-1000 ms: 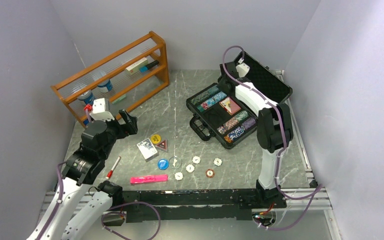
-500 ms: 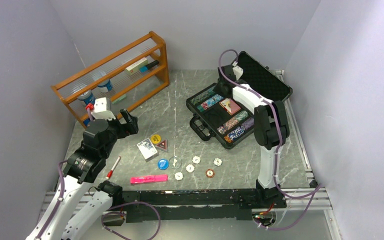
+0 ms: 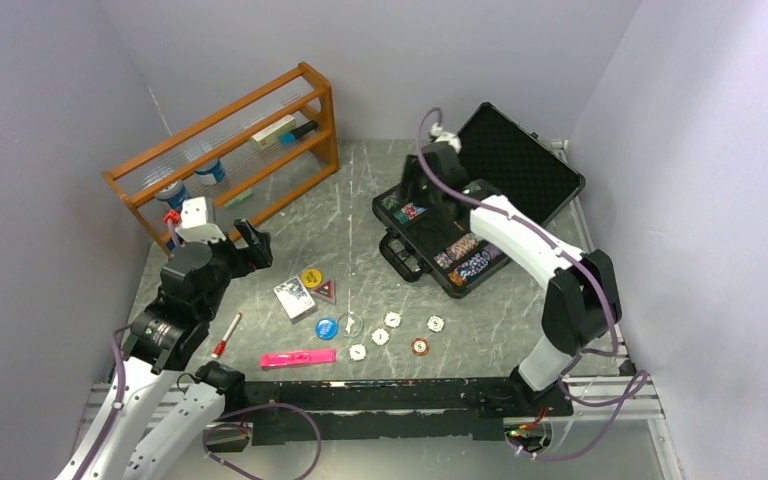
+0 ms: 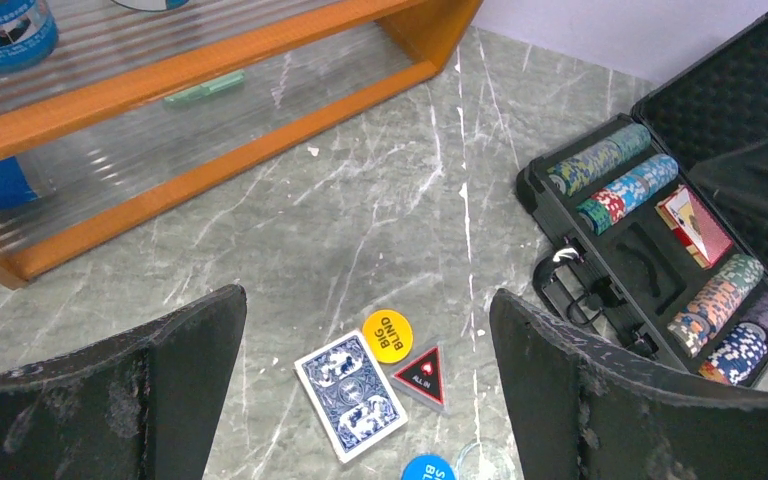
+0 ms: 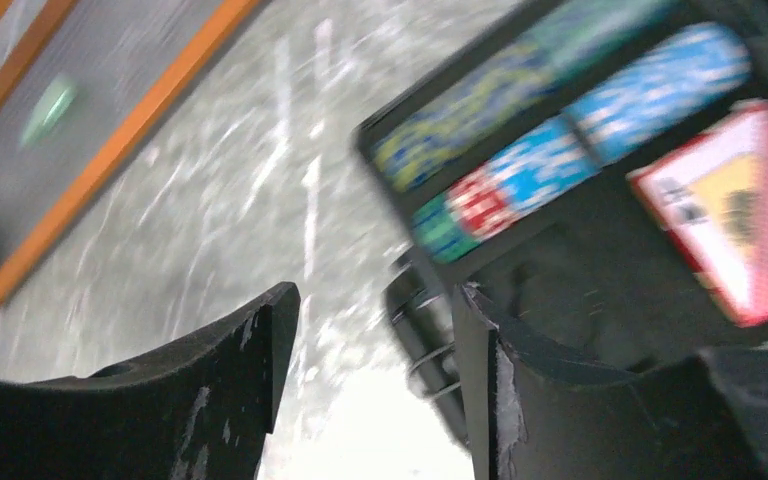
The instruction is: Pack up texas hold em set
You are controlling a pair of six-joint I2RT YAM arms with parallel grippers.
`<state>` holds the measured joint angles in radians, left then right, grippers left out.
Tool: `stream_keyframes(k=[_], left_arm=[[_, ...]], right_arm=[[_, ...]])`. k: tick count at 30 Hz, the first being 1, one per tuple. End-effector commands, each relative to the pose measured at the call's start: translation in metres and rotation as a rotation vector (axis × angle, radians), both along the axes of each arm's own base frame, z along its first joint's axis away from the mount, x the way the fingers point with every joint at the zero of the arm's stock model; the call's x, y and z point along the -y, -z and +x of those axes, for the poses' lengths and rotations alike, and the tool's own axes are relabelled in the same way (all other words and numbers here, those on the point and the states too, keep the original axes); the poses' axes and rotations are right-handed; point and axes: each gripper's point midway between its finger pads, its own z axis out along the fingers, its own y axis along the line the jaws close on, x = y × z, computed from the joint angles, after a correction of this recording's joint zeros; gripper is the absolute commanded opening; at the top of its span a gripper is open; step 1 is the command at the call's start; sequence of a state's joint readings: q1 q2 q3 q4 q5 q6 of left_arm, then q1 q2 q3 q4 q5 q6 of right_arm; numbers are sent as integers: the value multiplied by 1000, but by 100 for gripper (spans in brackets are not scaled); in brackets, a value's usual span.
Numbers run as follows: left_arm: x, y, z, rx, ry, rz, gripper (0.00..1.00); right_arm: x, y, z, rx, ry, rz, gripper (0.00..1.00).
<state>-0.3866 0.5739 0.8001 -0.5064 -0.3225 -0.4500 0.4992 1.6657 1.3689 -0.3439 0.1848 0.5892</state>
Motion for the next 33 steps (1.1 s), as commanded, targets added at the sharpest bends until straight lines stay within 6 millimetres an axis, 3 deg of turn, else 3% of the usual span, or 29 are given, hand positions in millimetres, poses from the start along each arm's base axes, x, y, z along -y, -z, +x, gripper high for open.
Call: stream_keyframes(k=[1, 6, 9, 13, 17, 23, 33], left_arm=[[-7, -8, 2, 32, -42, -8, 97], [-6, -9, 2, 38, -39, -20, 97], [-7, -8, 1, 29, -47, -22, 97], [-16, -6, 0, 18, -100, -15, 97], [-28, -7, -3, 17, -163, -9, 97], [-50, -3, -11, 3, -292, -19, 97], [-58, -5, -13, 18, -338, -19, 97]], right_arm=[[-50, 7, -62, -40, -266, -57, 65], [-94, 38, -132, -156, -549, -107, 79], [-109, 60, -170, -229, -677, -169, 93], [-125, 82, -212, -272, -833, -227, 95], [-137, 98, -239, -311, -946, -262, 94], [-142, 131, -256, -398, -964, -391, 82], [-152, 145, -259, -398, -971, -449, 82]])
